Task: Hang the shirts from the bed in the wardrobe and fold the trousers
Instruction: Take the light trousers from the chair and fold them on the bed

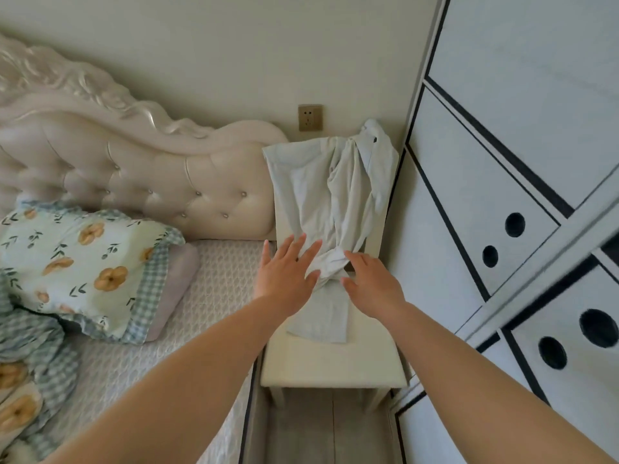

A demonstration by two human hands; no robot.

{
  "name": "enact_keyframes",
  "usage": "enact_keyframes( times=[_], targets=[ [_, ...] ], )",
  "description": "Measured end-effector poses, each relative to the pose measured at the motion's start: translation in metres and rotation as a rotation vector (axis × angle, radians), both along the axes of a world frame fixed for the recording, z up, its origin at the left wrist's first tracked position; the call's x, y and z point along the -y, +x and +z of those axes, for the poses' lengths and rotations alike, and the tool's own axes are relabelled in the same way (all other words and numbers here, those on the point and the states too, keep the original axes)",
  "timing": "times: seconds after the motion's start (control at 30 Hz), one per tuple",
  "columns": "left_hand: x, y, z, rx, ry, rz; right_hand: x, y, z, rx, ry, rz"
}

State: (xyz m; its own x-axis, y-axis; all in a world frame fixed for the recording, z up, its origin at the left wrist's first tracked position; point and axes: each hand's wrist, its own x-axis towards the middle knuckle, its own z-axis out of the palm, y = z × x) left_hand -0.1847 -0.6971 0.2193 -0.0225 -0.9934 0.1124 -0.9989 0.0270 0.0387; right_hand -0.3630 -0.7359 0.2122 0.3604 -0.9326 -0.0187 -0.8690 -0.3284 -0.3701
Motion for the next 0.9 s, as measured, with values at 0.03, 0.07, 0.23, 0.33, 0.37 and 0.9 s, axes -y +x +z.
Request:
enact_keyframes(
  times=[0.03, 0.07, 0.23, 0.33, 0.37, 0.9],
  targets=[
    [0.014, 0.001, -0.001, -0.011, -0.001, 0.012, 0.017, 0.001, 0.0, 0.012, 0.002, 0.005],
    [0.027, 0.002, -0.002, -0.011, 0.006, 0.019, 0.032, 0.002, -0.001, 0.024, 0.013, 0.007],
    [0.097, 0.014, 0.003, -0.028, 0.019, 0.042, 0.105, 0.019, 0.002, 0.031, 0.027, 0.017],
    [0.144, 0.024, 0.012, -0.028, -0.002, 0.033, 0.153, 0.032, 0.009, 0.05, 0.018, 0.007],
    [0.159, 0.029, 0.014, -0.032, -0.008, 0.032, 0.168, 0.038, 0.011, 0.055, 0.015, 0.007],
    [0.401, 0.099, 0.019, -0.161, 0.134, 0.001, 0.387, 0.074, 0.026, 0.049, 0.069, -0.193]
  ],
)
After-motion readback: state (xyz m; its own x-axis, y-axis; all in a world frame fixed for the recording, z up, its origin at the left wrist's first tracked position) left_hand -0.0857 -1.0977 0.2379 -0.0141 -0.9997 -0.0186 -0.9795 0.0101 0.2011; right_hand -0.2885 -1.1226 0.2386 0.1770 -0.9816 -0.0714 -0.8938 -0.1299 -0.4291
